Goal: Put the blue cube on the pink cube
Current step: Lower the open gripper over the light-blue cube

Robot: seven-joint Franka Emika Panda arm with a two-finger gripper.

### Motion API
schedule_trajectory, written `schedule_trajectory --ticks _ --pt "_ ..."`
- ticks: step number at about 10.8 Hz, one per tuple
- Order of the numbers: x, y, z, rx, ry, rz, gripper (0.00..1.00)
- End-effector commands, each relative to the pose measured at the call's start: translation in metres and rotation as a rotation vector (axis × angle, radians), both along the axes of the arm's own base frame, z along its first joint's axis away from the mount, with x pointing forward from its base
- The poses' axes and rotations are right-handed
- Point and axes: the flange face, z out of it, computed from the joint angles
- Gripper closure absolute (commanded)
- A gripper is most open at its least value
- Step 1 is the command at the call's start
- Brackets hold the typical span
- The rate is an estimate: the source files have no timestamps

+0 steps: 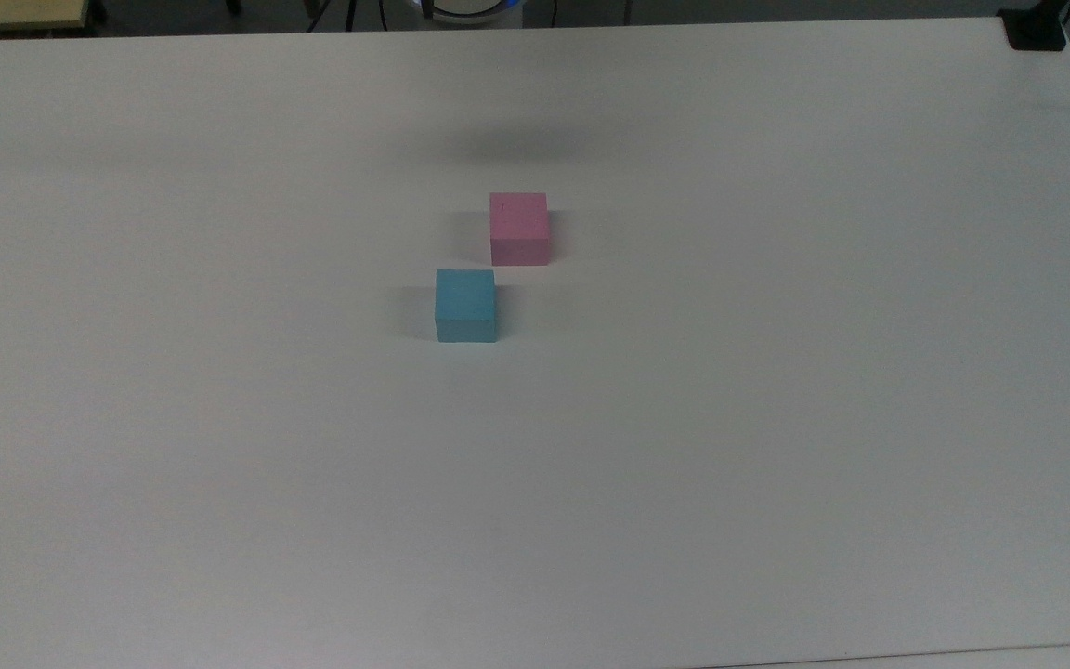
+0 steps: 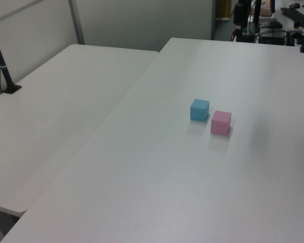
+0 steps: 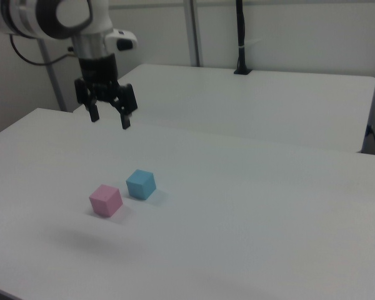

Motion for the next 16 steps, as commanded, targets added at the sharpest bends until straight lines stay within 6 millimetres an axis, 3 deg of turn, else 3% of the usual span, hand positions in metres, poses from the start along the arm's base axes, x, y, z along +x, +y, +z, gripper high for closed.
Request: schedule_trajectory --ticks 1,6,8,13,16 --pt "0.028 0.000 -0.054 -0.010 0.022 0.030 0.01" --pt "0.069 0.026 -0.152 -0.021 0.028 0.017 0.00" --pt "0.074 0.050 -0.187 -0.024 -0.028 -0.024 0.00" --pt "0.099 0.081 -0.252 -0.082 -0.097 -0.084 0.00" --pt "0.103 0.094 -0.272 -0.111 -0.107 -0.045 0.02"
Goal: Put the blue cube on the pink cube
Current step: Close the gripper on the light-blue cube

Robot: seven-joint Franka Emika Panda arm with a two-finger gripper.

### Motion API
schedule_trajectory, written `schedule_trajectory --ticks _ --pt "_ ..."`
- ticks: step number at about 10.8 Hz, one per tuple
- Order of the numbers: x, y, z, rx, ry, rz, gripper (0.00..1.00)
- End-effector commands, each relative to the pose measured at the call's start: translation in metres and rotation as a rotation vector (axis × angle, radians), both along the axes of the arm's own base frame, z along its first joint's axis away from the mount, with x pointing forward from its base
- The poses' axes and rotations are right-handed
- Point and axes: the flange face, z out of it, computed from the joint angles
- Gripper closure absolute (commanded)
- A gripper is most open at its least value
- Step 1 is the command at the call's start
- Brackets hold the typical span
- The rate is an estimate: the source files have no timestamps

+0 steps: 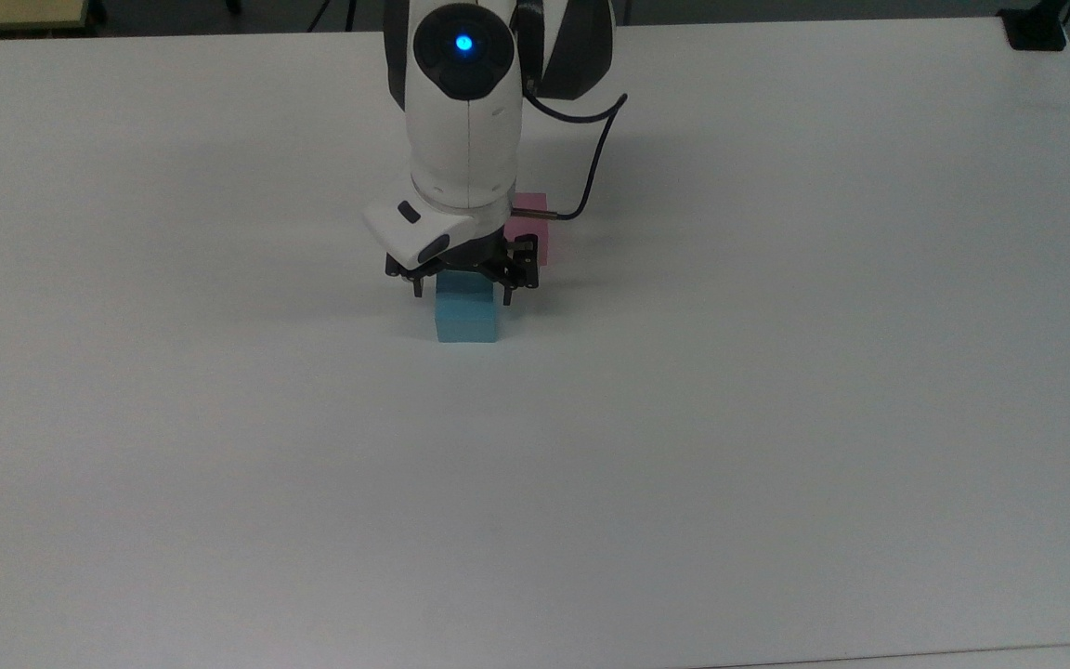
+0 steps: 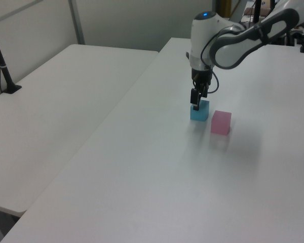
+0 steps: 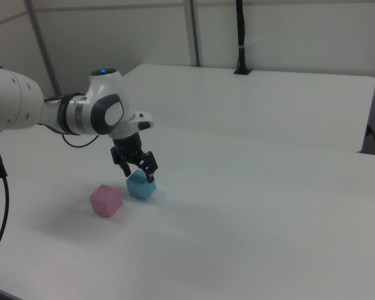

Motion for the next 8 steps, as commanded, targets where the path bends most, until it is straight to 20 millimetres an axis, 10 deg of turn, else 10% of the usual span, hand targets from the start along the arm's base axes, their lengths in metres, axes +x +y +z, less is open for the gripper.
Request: schedule_trajectory --ticks 1,4,8 --pt "0.000 0.013 -0.006 -0.019 -0.020 0.008 0.18" --pt "-0.004 0.008 0.024 -0.018 -0.039 -0.005 0.51" --pt "-0.052 0.002 0.106 -0.044 0.097 0.062 0.47"
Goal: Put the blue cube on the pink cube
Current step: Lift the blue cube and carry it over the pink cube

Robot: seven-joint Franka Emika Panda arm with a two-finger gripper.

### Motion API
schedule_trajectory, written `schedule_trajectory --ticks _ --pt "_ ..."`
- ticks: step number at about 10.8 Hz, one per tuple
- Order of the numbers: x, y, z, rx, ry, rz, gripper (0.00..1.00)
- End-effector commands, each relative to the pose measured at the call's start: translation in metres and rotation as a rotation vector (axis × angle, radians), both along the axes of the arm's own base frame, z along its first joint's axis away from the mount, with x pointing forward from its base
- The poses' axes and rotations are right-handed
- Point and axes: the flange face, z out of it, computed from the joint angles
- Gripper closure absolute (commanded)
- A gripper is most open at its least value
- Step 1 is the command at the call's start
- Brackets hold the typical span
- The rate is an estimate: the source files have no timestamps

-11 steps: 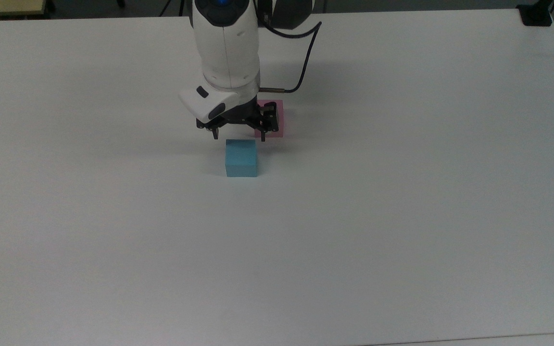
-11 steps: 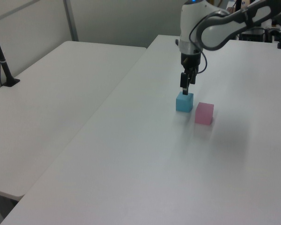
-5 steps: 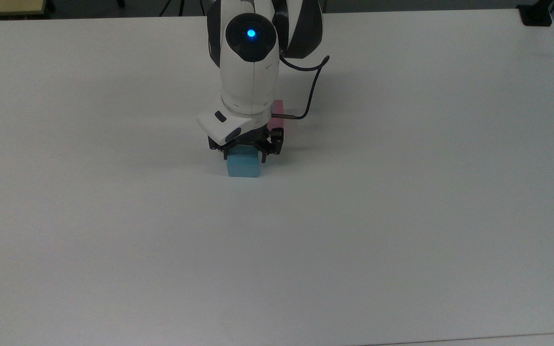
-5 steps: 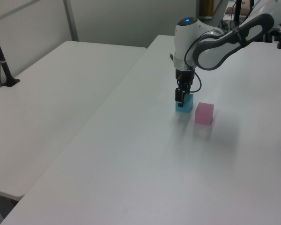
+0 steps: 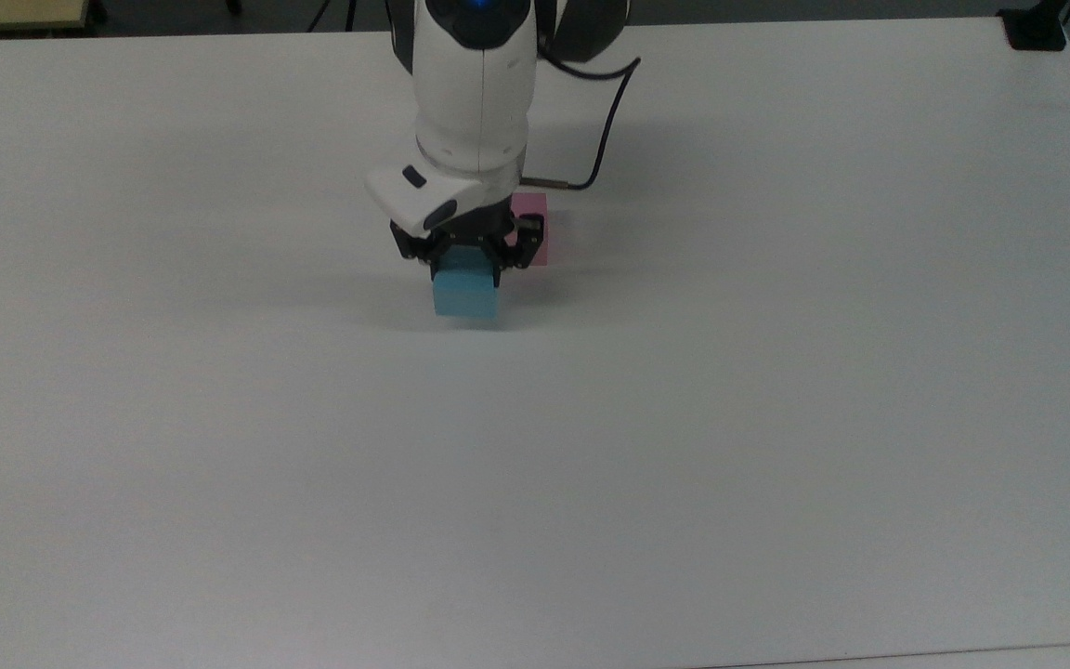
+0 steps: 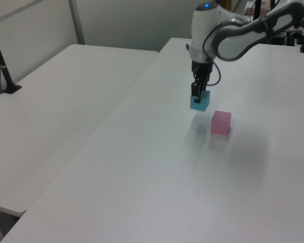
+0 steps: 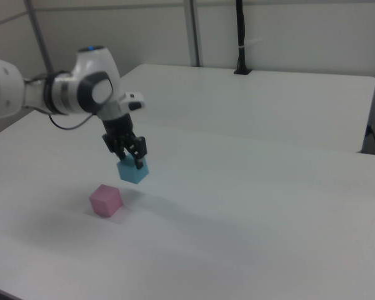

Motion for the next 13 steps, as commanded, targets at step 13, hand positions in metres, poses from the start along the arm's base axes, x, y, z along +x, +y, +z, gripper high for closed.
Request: schedule_trajectory --ticks 13 --pt "-0.078 0.045 0.013 -0.015 0.075 0.064 0.48"
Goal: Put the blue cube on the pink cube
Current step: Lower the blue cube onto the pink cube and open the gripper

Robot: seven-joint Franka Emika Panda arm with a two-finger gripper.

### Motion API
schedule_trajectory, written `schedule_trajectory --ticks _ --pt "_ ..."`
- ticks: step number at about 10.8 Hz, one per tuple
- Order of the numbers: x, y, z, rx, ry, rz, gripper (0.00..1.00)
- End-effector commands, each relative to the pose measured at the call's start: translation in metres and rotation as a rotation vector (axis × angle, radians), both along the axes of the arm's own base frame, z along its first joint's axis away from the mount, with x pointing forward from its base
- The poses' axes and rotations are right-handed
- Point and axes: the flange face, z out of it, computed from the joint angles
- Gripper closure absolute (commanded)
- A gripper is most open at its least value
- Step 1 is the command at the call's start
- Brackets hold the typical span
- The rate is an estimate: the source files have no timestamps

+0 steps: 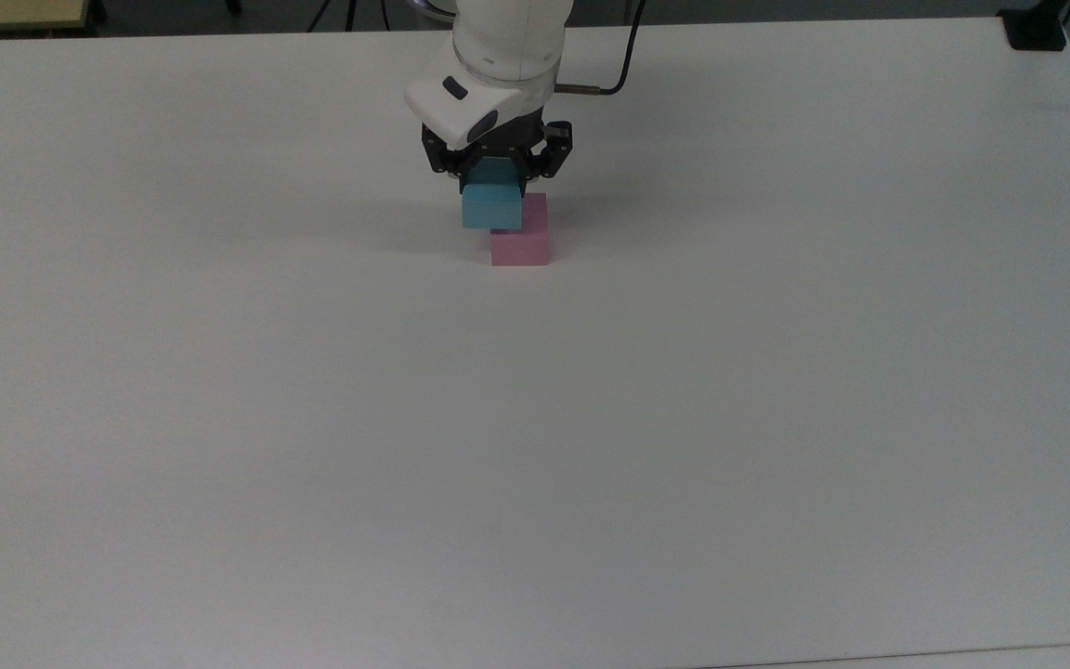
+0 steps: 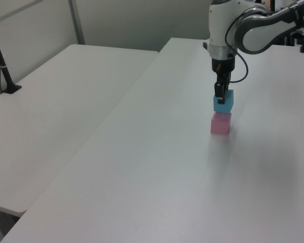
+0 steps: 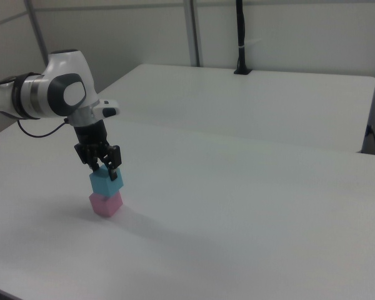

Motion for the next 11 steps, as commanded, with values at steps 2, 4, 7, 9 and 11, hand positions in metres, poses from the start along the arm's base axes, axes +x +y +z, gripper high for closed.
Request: schedule_trajectory --ticks 2,4,7,9,11 --pt "-0.011 0.030 0.000 0.000 -0.022 -0.014 0.48" --pt "-0.010 0.037 -0.009 -0.001 -0.013 -0.027 0.48" --pt "-0.006 0.035 -0.015 -0.004 -0.008 -0.032 0.08" --pt "-0.004 0.031 -0.013 -0.003 -0.013 -0.045 0.00" --pt "-0.002 0.031 0.008 0.000 -0.035 -0.051 0.00"
